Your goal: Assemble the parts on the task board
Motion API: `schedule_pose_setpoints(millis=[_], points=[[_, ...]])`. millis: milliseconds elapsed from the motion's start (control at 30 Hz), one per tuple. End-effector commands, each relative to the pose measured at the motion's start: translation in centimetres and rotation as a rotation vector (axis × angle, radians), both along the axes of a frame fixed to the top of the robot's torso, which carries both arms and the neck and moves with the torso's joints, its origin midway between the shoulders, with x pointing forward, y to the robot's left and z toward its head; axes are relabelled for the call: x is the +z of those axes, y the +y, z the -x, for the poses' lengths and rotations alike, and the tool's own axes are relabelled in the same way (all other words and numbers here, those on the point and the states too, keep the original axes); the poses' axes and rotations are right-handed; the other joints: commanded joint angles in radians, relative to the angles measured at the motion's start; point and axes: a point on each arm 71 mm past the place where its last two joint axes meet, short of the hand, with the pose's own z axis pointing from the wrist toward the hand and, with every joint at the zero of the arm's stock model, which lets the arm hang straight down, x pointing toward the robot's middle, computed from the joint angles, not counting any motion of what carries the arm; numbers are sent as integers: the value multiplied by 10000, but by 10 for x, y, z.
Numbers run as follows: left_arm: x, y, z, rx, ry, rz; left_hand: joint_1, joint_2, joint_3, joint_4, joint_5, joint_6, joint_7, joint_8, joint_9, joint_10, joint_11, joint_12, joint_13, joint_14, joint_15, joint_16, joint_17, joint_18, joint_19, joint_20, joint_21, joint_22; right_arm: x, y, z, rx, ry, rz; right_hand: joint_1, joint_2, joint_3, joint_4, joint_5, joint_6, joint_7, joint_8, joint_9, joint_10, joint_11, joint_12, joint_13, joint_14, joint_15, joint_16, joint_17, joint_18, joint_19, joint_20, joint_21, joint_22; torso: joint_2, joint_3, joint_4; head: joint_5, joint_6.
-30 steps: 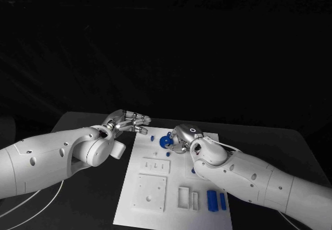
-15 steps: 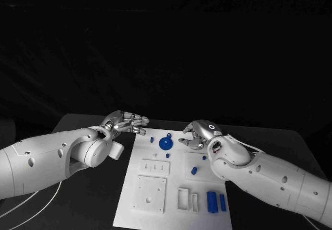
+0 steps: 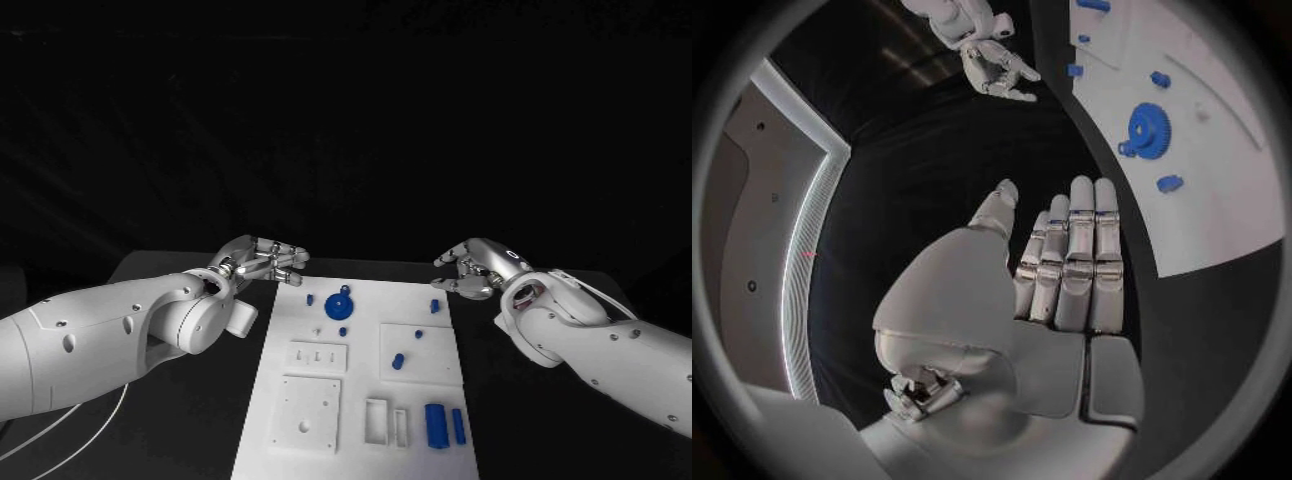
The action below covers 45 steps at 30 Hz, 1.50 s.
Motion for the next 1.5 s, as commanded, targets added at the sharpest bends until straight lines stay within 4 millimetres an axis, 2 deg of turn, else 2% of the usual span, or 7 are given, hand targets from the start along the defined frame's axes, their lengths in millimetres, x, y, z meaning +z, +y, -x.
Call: schedule_pose_setpoints(millis=[33,200,433,733,967,1200,1500], points=[[2,1,-1,118,-541,106,82,12,53,5,33,31,-43,37,13,65,-7,-5,9,8,-32,29,9,-173,-1,-71,26,15,-6,-5,2,1370,259,-1072,163,91,-469,-31,217,-86,34,-27,-10,-32,-1,-15,639,-16,74,4,60,-76,559,54,18,355,-45,151,-110,14,-12],[0,3,-1,146,-511,110,89,-30,66,48,20,28,-24,36,13,-146,51,-10,9,-25,-13,65,7,-205,-32,-82,49,41,-20,-22,-2,1230,457,-1093,273,81,-665,-98,491,-147,45,-31,-12,-54,19,-26,607,-13,96,-17,82,-81,563,75,-9,424,-58,246,-153,39,-46],[-4,4,-2,86,-386,107,87,-44,60,52,3,14,-10,37,13,-315,95,-8,9,-50,6,98,6,-187,-53,-62,72,65,-41,-30,-6,1068,738,-1064,359,111,-773,-203,667,-211,52,-31,-13,-53,23,0,601,-2,112,6,132,-85,572,91,-12,486,-34,337,-166,134,-103],[-7,3,-3,23,-280,101,79,-42,50,51,-12,11,-8,36,13,-343,104,-8,9,-71,14,107,4,-182,-72,-52,73,71,-60,-28,-12,956,1073,-1059,346,182,-863,-315,830,-250,51,-32,-13,-69,23,7,596,-6,115,3,152,-84,573,95,-36,541,-41,239,-110,108,-187],[-8,4,-4,13,-226,89,75,-45,40,46,-19,5,-3,36,13,-374,113,-9,9,-81,19,114,3,-178,-81,-46,76,76,-70,-28,-15,868,1327,-1027,324,206,-867,-357,877,-239,48,-33,-14,-78,19,4,592,-8,109,-5,156,-84,575,90,-49,561,-28,229,-77,96,-230],[-8,4,-4,11,-189,75,73,-43,37,45,-20,3,-1,36,13,-391,118,-9,9,-84,21,119,3,-176,-83,-43,79,79,-77,-25,-15,878,1543,-1029,286,274,-837,-419,788,-229,48,-32,-13,-89,20,2,586,-5,103,-11,170,-87,576,84,-91,592,-38,226,-110,127,-279],[-8,3,-4,-19,-152,65,76,-38,22,30,-26,-18,8,31,11,-438,130,-8,10,-91,25,137,2,-168,-92,-36,87,90,-82,-19,-16,808,1555,-1102,233,366,-665,-512,692,-152,30,-35,-15,-61,10,73,616,4,101,47,262,-97,588,83,-49,667,-35,188,-38,84,-307]])
